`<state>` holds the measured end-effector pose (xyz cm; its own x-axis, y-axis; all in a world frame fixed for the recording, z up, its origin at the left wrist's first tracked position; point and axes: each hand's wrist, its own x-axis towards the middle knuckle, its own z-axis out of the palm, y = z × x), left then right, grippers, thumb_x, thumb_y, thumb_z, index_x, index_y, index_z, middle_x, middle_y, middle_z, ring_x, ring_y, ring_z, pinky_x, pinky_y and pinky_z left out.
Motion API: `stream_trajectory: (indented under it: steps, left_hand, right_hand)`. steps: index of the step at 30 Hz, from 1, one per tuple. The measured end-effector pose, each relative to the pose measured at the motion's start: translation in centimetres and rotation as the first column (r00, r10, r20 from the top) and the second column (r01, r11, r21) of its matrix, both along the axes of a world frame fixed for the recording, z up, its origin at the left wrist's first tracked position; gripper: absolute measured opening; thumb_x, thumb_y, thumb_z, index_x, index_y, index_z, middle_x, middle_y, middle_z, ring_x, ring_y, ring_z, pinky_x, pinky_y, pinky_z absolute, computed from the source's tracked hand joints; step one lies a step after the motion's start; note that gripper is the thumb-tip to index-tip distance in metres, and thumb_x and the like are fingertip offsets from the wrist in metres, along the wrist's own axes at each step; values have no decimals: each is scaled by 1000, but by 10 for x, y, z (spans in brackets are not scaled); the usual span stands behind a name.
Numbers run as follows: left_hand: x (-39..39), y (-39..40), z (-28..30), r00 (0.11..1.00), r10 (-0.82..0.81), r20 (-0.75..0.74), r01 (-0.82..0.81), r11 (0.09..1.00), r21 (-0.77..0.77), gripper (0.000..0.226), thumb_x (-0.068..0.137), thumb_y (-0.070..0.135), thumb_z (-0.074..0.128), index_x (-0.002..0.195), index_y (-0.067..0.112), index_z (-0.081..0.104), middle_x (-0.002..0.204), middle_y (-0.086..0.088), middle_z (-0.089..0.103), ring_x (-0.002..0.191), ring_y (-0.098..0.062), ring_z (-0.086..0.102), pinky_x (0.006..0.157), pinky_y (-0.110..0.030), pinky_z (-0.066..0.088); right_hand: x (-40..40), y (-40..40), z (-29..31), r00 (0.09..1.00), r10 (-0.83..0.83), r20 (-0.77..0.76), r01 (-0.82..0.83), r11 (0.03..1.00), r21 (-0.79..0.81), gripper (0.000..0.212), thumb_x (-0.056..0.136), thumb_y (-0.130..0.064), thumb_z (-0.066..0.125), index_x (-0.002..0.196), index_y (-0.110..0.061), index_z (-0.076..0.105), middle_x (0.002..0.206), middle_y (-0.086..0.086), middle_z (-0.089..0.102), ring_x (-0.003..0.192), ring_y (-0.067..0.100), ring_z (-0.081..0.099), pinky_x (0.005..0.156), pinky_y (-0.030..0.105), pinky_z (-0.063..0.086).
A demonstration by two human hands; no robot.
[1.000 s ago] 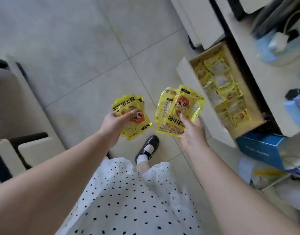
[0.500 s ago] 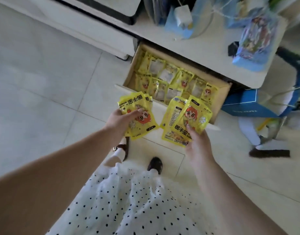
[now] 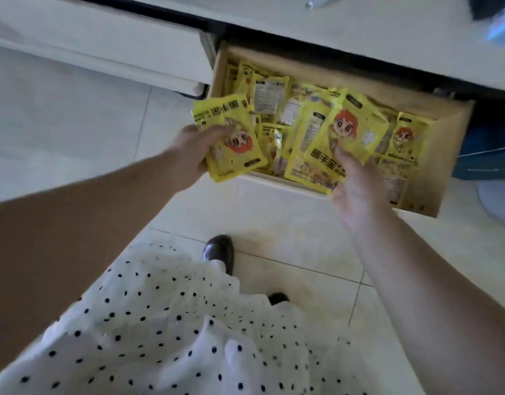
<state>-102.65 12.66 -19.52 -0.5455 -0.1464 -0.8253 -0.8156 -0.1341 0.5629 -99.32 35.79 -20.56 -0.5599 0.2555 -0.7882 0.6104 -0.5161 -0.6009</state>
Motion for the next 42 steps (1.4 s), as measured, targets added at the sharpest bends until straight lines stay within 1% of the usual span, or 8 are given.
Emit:
stream_trajectory:
  steps: [10,13,18,22,28,34,39,42]
  left_hand:
    - [-54,6,-91,936,-348,51,346,938,35,45,80,21,73,122,12,61,115,-10,70,100,-26,70,84,-43,56]
    - [-53,8,-108,939,-340,56,338,940,45,46,77,16,75,121,11,61,113,-11,70,98,-27,70,79,-44,57]
    - [-54,10,-125,901,-433,22,431,890,-150,79,41,42,92,111,13,67,106,-5,73,98,-25,69,94,-47,52]
    - [-53,13,-122,810,-579,93,558,713,-424,77,54,53,84,119,15,62,113,-3,68,104,-22,64,97,-40,49]
    - [-53,31,-108,659,-660,361,711,391,-585,115,72,59,70,150,8,2,150,-16,27,137,-32,32,109,-45,32]
    - [-43,32,-101,285,-921,264,639,-22,-769,99,74,46,74,150,24,15,156,-11,17,143,-37,18,112,-53,29]
    - [-49,41,-118,17,-947,321,586,-251,-771,103,72,42,77,151,23,13,158,-7,15,143,-34,19,113,-53,29]
    - [-49,47,-121,-8,-939,345,547,-293,-784,109,69,42,79,151,27,8,158,-6,13,143,-34,18,110,-54,32]
  right_hand:
    - [-46,3,-86,873,396,284,-438,893,104,76,76,-21,77,141,-10,39,143,9,47,126,31,50,103,42,44]
    - [-49,0,-104,869,432,240,-460,885,72,40,78,-9,74,114,-6,56,105,10,67,86,26,67,62,33,59]
    - [-53,-4,-117,818,524,237,-563,813,145,26,75,-18,78,93,-12,60,101,8,69,86,25,68,75,42,59]
    - [-55,-4,-117,641,651,407,-767,519,378,86,48,-62,77,115,-13,57,103,6,68,86,28,68,76,45,59]
    - [-52,21,-110,224,750,622,-933,-18,358,52,91,-53,49,65,-10,38,67,6,43,59,20,44,54,29,33]
    - [-54,48,-103,-15,623,782,-927,-302,223,57,88,-62,45,82,-7,57,74,6,52,74,24,54,69,31,45]
    - [-51,53,-99,288,701,652,-526,-453,720,41,86,-51,58,105,-15,61,108,7,59,99,26,58,73,35,49]
    - [-52,47,-108,174,838,517,-493,-380,783,68,83,-35,68,142,-22,37,150,6,31,138,29,30,105,47,37]
